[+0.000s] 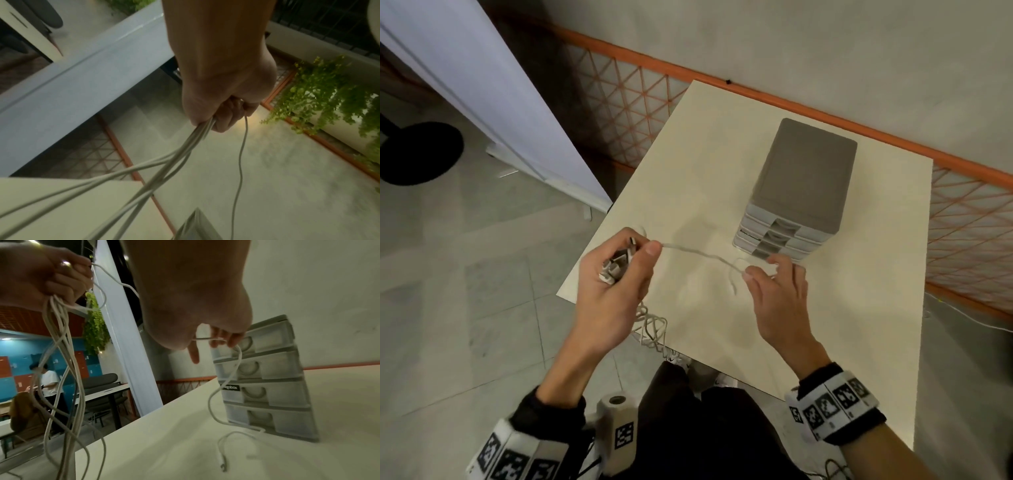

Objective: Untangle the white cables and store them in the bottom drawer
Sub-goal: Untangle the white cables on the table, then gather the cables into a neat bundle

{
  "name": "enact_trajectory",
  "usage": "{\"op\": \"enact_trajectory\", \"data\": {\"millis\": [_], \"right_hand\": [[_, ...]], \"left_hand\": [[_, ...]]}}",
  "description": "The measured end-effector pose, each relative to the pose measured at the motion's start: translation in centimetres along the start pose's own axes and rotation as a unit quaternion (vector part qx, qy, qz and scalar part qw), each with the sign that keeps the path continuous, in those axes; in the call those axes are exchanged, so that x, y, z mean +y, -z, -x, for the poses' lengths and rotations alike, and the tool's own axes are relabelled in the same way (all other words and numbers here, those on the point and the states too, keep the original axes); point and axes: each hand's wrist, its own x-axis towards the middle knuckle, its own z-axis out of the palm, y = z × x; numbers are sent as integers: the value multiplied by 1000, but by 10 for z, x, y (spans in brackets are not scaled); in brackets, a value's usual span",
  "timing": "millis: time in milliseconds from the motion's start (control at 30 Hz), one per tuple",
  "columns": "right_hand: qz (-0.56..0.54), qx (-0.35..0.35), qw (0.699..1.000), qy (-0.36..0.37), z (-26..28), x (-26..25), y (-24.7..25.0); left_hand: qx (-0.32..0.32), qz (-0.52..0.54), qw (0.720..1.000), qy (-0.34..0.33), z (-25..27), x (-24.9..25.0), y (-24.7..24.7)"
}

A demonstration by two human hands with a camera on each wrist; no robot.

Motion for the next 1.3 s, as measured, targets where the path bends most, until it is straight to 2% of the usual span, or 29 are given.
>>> {"op": "enact_trajectory", "data": {"millis": [100, 133, 200, 300, 367, 533, 633, 700, 767, 833, 933, 1000, 1067, 1133, 1167, 1200, 1300], "right_hand": [[51, 8, 999, -11, -12, -18, 4], [38, -19, 999, 4, -17, -26, 5], [-53, -103, 992, 48, -26, -42, 6], [-211, -220, 945, 123, -25, -93, 4], [-251, -264, 915, 173, -18, -131, 1], [-251, -318, 871, 277, -8, -197, -15], [-254, -350, 861, 266, -4, -214, -50], [-191, -395, 867, 237, -6, -208, -88], [-40, -458, 865, 200, -8, -196, -112], [90, -492, 851, 162, -8, -178, -121], [127, -501, 841, 162, -12, -168, -103], [72, -493, 849, 175, -16, -167, -87], [-74, -483, 844, 222, -15, -172, -64], [-254, -458, 810, 264, -9, -183, -31], [-307, -451, 792, 276, -5, -188, -18], [-336, -444, 781, 282, -1, -192, -10], [-357, -430, 790, 252, 3, -192, -8]], "left_hand": [[14, 7, 999, -35, 9, 13, 16], [25, 4, 999, -40, 13, 16, 22], [54, 4, 998, -38, 21, 21, 35], [107, 4, 993, -50, 35, 32, 59], [141, -11, 987, -70, 44, 43, 76], [206, -79, 971, -91, 75, 68, 113], [256, -112, 958, -71, 94, 70, 126], [278, -133, 949, -70, 101, 68, 130], [293, -146, 943, -67, 104, 64, 132], [290, -139, 945, -56, 104, 60, 131], [273, -126, 953, -25, 98, 49, 123], [251, -105, 962, -13, 89, 40, 113], [219, -65, 974, -3, 77, 31, 102], [191, -42, 981, 7, 61, 20, 90], [182, -34, 983, 10, 54, 16, 84], [176, -25, 984, 12, 46, 12, 76], [164, 29, 985, 36, 25, 6, 51]]}}
